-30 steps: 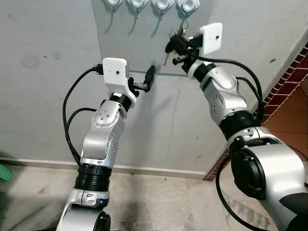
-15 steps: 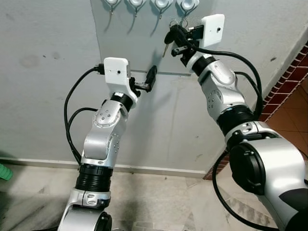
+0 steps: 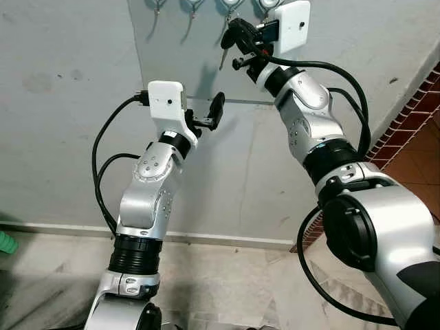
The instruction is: Hang keys on a hook
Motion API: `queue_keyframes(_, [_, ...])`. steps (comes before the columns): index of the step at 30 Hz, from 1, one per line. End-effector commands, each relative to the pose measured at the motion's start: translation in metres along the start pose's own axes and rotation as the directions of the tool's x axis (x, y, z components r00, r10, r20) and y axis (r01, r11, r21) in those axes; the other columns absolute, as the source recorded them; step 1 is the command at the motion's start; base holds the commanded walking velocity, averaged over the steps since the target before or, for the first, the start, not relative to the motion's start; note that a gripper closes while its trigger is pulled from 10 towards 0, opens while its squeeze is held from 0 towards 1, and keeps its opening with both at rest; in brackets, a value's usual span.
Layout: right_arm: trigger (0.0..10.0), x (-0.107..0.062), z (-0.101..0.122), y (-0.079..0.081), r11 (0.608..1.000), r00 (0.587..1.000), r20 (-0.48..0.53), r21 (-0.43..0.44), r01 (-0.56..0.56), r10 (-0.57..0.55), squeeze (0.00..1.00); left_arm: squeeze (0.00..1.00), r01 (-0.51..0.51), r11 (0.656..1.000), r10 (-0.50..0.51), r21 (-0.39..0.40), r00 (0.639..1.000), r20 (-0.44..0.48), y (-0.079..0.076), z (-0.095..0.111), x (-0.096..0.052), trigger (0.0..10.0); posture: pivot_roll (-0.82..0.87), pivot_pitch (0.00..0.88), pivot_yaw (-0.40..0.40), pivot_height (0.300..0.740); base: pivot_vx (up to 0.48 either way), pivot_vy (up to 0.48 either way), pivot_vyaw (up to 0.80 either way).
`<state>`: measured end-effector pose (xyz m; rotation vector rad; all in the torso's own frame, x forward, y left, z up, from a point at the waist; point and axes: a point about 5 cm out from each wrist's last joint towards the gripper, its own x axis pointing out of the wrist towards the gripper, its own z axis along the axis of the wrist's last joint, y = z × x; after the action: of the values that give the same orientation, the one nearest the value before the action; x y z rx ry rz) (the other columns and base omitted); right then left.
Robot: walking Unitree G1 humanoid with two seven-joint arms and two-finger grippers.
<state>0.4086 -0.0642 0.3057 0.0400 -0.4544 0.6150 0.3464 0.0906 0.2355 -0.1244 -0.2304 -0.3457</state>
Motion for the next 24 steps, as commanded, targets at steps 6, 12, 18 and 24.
queue_keyframes(6, [10.0, 0.0054, 0.0102, -0.0023, 1.0, 1.0, 0.013, -0.015, 0.016, -0.016, 0.0, 0.0, -0.005, 1.0, 0.005, -0.008, 1.0, 0.009, -0.0008, 0.0045, -0.0032, 10.0, 0.02, 0.121, -0.08, 0.74, 0.0, 0.0, 0.0])
queue_keyframes(12, [10.0, 0.0067, 0.0126, -0.0029, 1.0, 1.0, 0.011, -0.019, 0.014, -0.013, 0.0, 0.0, -0.006, 1.0, 0.006, -0.008, 1.0, 0.008, -0.001, 0.0041, -0.0045, 10.0, 0.03, 0.121, -0.084, 0.74, 0.0, 0.0, 0.0])
queue_keyframes(18, [10.0, 0.0096, 0.0169, -0.0023, 1.0, 1.0, 0.01, -0.024, 0.007, -0.007, 0.0, 0.0, -0.008, 1.0, 0.008, -0.008, 1.0, 0.008, -0.0008, 0.0047, -0.0048, 10.0, 0.03, 0.118, -0.087, 0.74, 0.0, 0.0, 0.0])
queue_keyframes(24, [10.0, 0.011, 0.0189, -0.0021, 1.0, 1.0, 0.011, -0.029, 0.01, -0.01, 0.0, 0.0, -0.01, 1.0, 0.01, -0.01, 1.0, 0.009, -0.0012, 0.0051, -0.0051, 10.0, 0.04, 0.117, -0.089, 0.74, 0.0, 0.0, 0.0])
